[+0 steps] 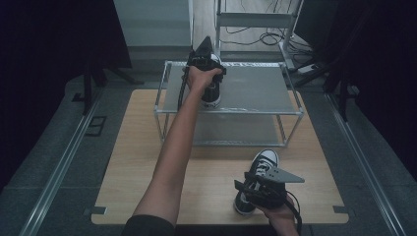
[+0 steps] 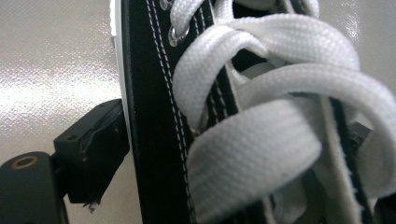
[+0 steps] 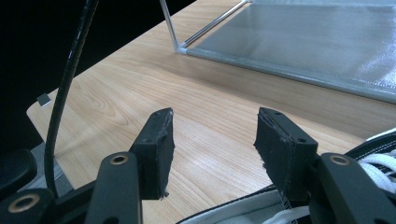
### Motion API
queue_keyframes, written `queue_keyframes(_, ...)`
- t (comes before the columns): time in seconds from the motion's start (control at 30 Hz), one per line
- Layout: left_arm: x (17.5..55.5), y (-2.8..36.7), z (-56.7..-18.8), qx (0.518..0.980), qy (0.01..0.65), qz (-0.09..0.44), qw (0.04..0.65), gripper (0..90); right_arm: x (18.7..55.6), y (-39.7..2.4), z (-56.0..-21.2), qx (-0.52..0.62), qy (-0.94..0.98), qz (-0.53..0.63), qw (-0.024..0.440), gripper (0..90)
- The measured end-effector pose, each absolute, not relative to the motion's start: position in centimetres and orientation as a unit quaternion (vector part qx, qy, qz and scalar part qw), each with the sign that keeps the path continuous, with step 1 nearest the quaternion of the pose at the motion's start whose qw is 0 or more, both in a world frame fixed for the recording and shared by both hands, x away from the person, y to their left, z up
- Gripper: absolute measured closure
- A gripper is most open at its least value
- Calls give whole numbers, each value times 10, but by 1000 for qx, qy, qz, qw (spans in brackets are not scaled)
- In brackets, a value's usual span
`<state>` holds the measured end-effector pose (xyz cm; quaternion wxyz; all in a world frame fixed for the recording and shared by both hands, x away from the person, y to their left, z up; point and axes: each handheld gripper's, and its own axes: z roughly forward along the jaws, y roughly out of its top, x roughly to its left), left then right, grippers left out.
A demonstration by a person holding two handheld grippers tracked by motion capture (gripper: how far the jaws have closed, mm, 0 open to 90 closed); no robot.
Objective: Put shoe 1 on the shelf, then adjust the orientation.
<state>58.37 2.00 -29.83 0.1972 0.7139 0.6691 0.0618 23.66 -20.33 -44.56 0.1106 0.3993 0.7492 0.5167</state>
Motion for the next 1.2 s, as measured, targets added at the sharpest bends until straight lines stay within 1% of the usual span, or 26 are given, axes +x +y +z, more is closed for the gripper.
queue_keyframes(0.13,584,17,-298,716,668,66,190,108,236,-204,-445,398,750,517,111,462)
queue_keyframes(0.33,582,17,-295,714,669,59,199,86,236,-203,-445,399,750,517,110,461)
queue_keyframes(0.4,579,19,-292,713,665,62,212,85,236,-202,-445,398,750,516,110,461)
queue_keyframes(0.43,576,21,-287,712,659,65,233,79,236,-202,-445,397,751,516,109,460)
queue_keyframes(0.47,576,21,-287,712,659,65,233,79,236,-202,-445,397,751,516,109,460)
queue_keyframes(0.5,571,23,-282,716,648,67,251,81,235,-202,-445,397,752,516,109,461)
queue_keyframes(0.53,571,23,-282,716,648,67,251,93,235,-202,-445,397,752,516,109,461)
queue_keyframes(0.6,566,27,-277,717,638,68,273,105,235,-201,-445,395,753,515,110,461)
queue_keyframes(0.7,555,35,-269,719,619,76,307,150,234,-200,-445,394,754,514,110,461)
queue_keyframes(0.8,543,43,-263,722,601,71,335,152,234,-200,-445,394,754,513,112,465)
queue_keyframes(0.97,519,60,-261,734,567,68,367,182,232,-194,-446,388,760,509,111,472)
queue_keyframes(1.1,505,66,-262,738,552,66,382,189,231,-189,-448,385,763,507,109,480)
queue_keyframes(1.2,492,74,-264,747,532,60,395,188,229,-183,-450,379,770,503,107,507)
